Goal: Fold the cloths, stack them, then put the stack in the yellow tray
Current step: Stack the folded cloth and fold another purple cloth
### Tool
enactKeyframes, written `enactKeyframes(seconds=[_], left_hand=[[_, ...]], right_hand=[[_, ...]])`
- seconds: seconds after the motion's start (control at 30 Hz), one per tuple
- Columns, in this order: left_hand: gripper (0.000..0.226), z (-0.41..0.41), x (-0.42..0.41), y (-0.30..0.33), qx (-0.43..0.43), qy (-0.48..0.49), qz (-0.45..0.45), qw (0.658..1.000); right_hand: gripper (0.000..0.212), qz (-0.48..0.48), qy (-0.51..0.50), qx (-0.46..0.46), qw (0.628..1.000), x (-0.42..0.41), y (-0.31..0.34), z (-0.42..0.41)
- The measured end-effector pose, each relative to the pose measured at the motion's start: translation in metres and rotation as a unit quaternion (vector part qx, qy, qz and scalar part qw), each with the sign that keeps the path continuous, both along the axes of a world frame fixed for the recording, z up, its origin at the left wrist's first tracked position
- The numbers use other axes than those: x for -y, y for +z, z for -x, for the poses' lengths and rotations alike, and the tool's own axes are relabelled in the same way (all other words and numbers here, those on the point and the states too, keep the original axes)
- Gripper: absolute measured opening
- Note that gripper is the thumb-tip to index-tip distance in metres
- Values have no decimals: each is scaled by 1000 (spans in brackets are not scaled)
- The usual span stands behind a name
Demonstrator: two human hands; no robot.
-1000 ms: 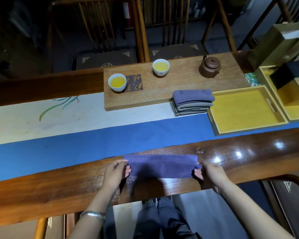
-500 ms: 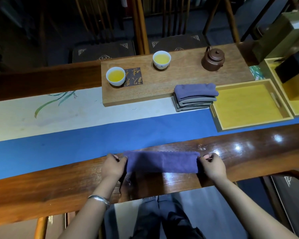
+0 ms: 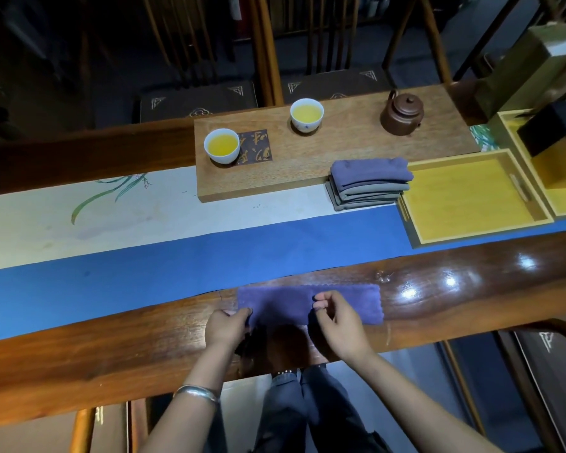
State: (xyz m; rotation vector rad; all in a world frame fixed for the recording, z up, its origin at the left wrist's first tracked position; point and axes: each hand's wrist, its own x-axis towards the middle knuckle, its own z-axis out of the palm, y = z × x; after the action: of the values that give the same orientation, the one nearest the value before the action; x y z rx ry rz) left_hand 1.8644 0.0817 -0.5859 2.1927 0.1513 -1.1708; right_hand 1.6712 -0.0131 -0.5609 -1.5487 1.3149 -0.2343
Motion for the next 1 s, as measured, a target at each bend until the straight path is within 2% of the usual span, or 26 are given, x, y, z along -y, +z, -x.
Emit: enactKeyframes(seconds=[0.07,0.2,0.3,0.37,0.43,0.5,0.6,0.67,0.77,0.83,0.9,1.0], left_hand=[[23,2,1,3,5,18,37,999],[13,13,0,10,-56,52,145,986],[7,24,5,27,9,-23,227,974],[12,34,13,37,48,-78,269,959],[21,46,23,44,98,-165,275,942],[21,64,33,49,146,-256,263,919],[20,95,47,54,168,-317,293,886],[17,112,56,51,173,-357,288,872],[24,131,66,50,135,-386,285,867],[27,134,67,49,160,-387,284,863],[29,129,65,46,209,-383,261,861],[29,114,60,39,242,-357,193,881]], right_hand=[[15,-6,8,-14,1000,0,-1,-1],[19,-27,6,-33,999,4,-4,-1],[15,-73,-20,-21,997,8,-5,0],[19,-143,-71,18,987,11,-4,-1],[28,-224,-134,64,963,16,3,-4],[35,-293,-171,99,936,21,13,-3],[52,-343,-158,146,915,29,28,9],[47,-324,-138,148,924,32,36,18],[43,-198,-108,105,969,38,32,37],[41,-157,-125,102,974,44,25,50],[25,-125,-130,83,980,50,20,63],[20,-65,-145,12,987,58,10,80]])
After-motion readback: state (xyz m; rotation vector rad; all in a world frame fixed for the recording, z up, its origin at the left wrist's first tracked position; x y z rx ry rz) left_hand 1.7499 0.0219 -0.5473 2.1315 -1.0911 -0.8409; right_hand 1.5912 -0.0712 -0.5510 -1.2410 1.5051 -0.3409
